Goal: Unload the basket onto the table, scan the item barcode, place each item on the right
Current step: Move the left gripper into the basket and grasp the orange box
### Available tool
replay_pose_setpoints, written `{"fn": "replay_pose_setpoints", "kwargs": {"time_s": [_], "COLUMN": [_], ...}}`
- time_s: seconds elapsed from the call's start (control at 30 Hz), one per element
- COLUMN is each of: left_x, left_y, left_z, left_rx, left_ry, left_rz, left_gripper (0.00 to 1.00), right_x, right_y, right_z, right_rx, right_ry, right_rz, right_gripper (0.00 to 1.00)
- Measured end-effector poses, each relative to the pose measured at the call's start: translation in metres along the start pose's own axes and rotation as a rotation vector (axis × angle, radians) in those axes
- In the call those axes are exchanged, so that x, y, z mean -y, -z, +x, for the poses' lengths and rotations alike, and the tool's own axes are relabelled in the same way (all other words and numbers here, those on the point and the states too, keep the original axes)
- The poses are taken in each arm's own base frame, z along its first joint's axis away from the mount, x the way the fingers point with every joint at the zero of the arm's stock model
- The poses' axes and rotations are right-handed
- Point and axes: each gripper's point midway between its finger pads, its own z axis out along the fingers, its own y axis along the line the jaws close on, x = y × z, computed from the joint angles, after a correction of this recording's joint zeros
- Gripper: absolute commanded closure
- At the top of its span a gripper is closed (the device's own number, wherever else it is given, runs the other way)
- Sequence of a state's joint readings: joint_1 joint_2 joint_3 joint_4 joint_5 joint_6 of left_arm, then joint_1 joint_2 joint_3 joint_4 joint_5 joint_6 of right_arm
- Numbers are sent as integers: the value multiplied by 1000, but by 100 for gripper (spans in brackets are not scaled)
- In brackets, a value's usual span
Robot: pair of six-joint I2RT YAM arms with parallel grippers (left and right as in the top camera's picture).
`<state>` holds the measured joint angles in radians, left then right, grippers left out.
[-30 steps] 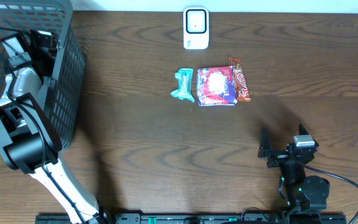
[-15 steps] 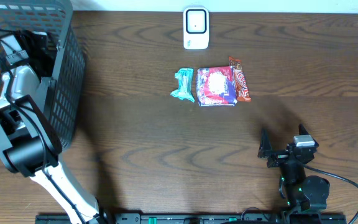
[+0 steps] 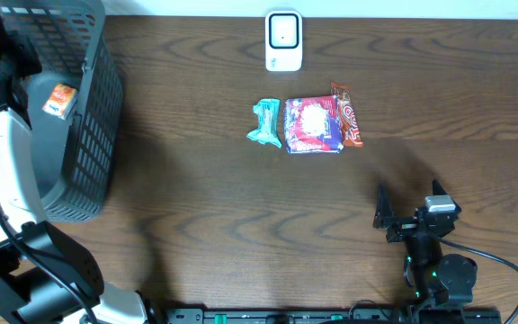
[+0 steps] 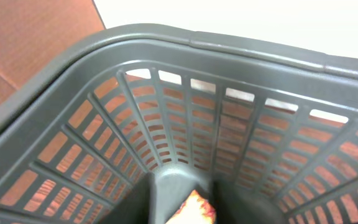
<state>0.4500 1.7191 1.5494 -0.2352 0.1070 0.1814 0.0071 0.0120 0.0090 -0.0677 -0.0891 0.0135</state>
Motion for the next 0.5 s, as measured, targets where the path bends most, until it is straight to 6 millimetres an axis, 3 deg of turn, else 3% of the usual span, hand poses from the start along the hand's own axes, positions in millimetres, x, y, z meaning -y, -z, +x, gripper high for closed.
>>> {"fn": "replay_pose_setpoints", "kwargs": {"time_s": [0.13,0.5], "left_x": [2,12], "left_y": [-18,-100], "left_z": [24,151], "left_rx": [-61,-344], "left_ry": [-13,-192], "left_rz": [7,77], "left_gripper": [21,19], "right_x": [0,0], "right_y": [0,0], "right_z": [0,0], "right_rx": [0,0], "right_ry": [0,0], "right_rz": [0,0], "right_gripper": [1,1]}}
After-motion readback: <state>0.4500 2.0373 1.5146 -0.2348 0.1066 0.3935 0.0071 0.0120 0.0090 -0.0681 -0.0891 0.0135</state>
